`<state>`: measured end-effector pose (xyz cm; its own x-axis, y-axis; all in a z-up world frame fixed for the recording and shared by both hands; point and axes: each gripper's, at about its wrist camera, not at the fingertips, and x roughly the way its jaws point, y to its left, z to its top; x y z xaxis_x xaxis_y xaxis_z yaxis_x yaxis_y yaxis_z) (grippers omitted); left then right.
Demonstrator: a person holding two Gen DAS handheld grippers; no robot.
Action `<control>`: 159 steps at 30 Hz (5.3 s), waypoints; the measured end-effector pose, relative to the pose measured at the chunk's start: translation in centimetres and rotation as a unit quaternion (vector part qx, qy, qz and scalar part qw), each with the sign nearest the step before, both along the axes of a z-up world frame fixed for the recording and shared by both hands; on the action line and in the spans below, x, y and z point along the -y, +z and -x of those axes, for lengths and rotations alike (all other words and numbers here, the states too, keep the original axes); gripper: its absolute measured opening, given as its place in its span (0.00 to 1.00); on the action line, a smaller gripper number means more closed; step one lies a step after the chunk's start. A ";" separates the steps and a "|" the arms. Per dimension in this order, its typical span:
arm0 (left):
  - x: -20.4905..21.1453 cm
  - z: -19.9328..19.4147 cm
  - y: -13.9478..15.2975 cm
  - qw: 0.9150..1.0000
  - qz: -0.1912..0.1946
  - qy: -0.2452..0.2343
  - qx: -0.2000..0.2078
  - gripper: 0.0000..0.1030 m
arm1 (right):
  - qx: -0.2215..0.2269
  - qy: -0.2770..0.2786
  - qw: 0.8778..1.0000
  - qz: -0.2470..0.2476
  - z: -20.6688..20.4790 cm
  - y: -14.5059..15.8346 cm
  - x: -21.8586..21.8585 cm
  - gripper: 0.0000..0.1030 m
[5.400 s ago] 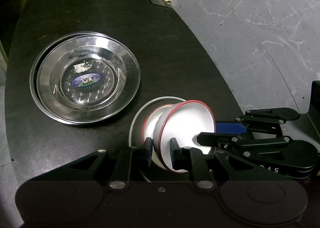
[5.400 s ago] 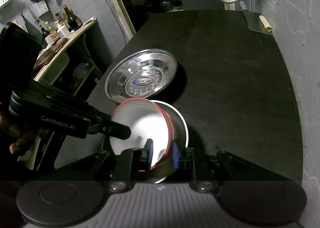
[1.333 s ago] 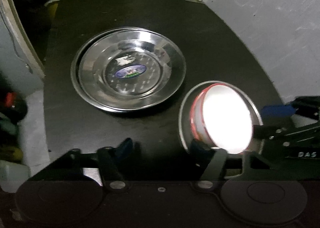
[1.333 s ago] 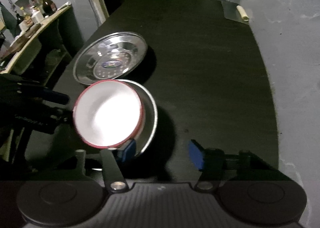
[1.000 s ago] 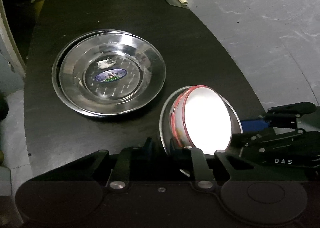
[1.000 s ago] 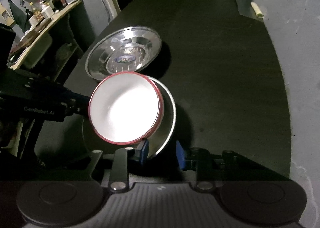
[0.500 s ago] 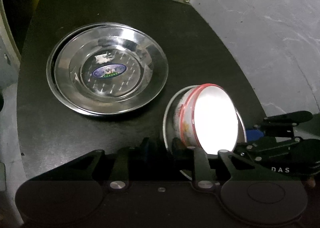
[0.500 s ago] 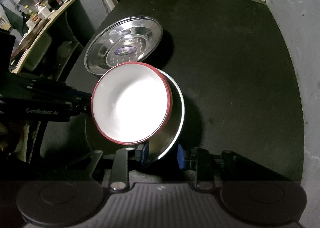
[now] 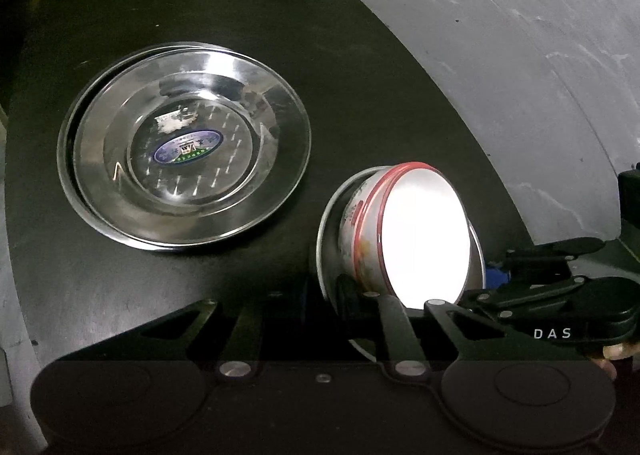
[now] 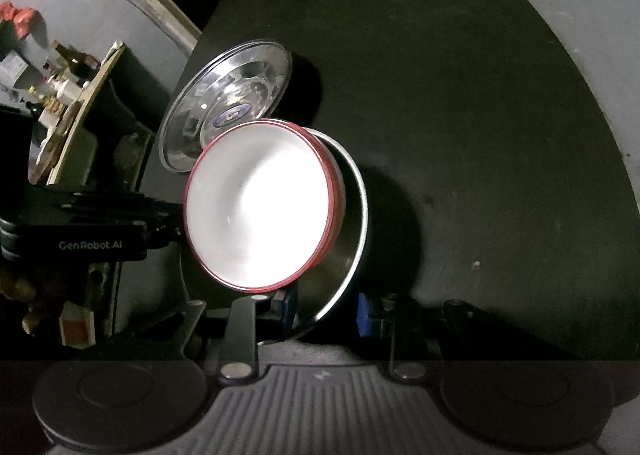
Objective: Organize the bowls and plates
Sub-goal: 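Lift the saucepan with both tools and carry it over the steel plate stack, then lower the saucepan onto the steel plate stack with both tools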
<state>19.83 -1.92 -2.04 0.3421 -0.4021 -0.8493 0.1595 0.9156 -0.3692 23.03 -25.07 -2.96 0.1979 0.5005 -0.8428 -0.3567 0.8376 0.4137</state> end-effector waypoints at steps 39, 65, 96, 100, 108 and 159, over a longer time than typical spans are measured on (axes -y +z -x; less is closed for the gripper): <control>-3.2 -2.4 4.5 0.996 0.048 -0.014 0.080 0.11 | 0.044 -0.070 0.993 -0.084 -0.1 4.0 -0.2 0.33; -8.2 -2.7 5.2 0.991 0.023 0.084 0.101 0.10 | 0.056 0.041 0.994 -0.079 -5.5 6.0 -6.6 0.33; -10.1 -5.3 2.0 0.991 0.015 0.118 0.064 0.10 | 0.031 0.053 0.996 -0.061 -8.1 4.2 -9.6 0.33; -10.1 -5.5 1.7 0.990 0.012 0.123 0.060 0.10 | 0.033 0.056 0.996 -0.055 -8.2 4.0 -9.9 0.33; -10.5 -5.9 1.0 0.990 0.001 0.134 0.050 0.10 | 0.034 0.062 0.996 -0.051 -8.6 3.6 -10.6 0.33; -12.1 -7.5 0.4 0.986 -0.010 0.161 0.051 0.09 | 0.028 0.041 0.997 -0.058 -9.5 2.0 -11.5 0.34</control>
<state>27.35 10.15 -1.66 0.5337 -0.2431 -0.8100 -0.1040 0.9317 -0.3481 32.53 -13.52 -0.91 0.1971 0.6104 -0.7672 -0.4468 0.7525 0.4839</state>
